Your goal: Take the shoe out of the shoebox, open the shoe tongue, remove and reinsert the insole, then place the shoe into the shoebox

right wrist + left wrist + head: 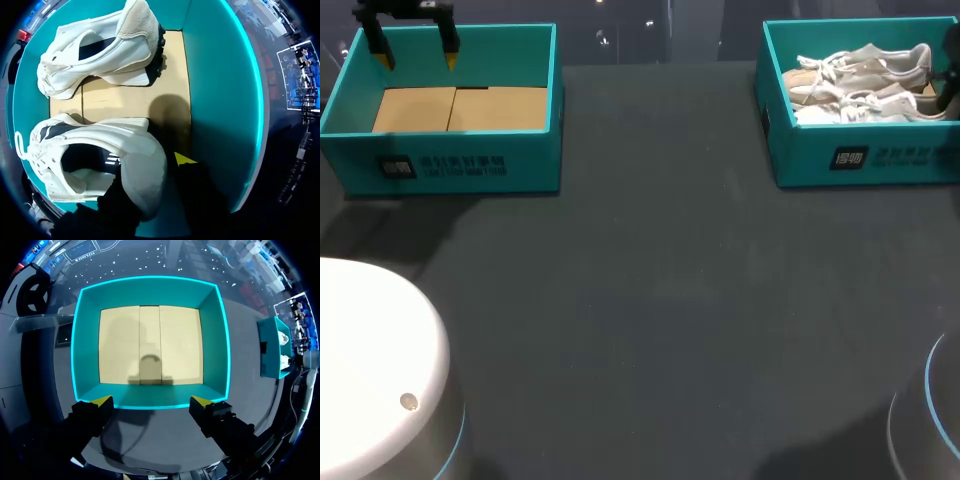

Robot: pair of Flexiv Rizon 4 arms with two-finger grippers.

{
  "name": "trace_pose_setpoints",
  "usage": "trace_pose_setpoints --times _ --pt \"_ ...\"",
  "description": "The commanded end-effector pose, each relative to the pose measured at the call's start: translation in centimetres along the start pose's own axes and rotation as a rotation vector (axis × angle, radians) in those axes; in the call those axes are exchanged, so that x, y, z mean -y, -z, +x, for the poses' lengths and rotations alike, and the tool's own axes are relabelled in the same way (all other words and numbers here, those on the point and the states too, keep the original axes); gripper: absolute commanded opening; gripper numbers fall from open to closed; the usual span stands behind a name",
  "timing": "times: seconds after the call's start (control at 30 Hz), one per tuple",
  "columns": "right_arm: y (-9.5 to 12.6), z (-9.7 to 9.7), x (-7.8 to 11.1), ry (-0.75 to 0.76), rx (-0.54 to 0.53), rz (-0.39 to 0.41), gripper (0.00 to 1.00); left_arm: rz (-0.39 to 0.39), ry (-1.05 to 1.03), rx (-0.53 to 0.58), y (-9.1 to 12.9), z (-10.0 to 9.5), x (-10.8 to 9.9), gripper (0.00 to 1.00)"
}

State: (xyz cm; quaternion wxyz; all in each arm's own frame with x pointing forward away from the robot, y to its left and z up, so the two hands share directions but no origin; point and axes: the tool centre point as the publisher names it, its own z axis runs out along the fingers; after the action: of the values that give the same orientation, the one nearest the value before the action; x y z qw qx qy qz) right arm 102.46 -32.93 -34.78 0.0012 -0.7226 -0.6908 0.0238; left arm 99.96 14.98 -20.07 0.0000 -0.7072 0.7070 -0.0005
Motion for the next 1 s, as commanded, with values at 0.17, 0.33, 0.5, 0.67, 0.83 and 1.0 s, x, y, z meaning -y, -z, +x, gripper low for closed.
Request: trace_pose_setpoints --times 0.17,0.33,0.5,0.67,0.83,1.0 --pt "1.9 -0.1 -0.7 -0.042 -0.025 0.026 0.0 0.0 0.0 0.001 0.0 0.0 0.0 1.0" --pt "3.6 -0.2 -0.8 -0.06 -0.049 0.038 0.0 0.0 0.0 0.001 0.0 0.0 0.0 1.0" --pt "6.2 -0.1 -0.5 -0.073 -0.046 0.035 0.0 0.0 0.0 0.001 0.0 0.0 0.0 1.0" --pt "9.3 -0.2 0.1 -0.081 -0.043 0.01 0.0 0.0 0.0 0.001 0.0 0.0 0.0 1.0" --pt "12.8 0.1 0.6 -0.077 -0.012 -0.025 0.0 0.0 0.0 0.001 0.0 0.0 0.0 1.0" --pt "15.7 0.8 1.9 -0.075 0.017 -0.069 0.0 0.0 0.0 0.001 0.0 0.0 0.0 1.0"
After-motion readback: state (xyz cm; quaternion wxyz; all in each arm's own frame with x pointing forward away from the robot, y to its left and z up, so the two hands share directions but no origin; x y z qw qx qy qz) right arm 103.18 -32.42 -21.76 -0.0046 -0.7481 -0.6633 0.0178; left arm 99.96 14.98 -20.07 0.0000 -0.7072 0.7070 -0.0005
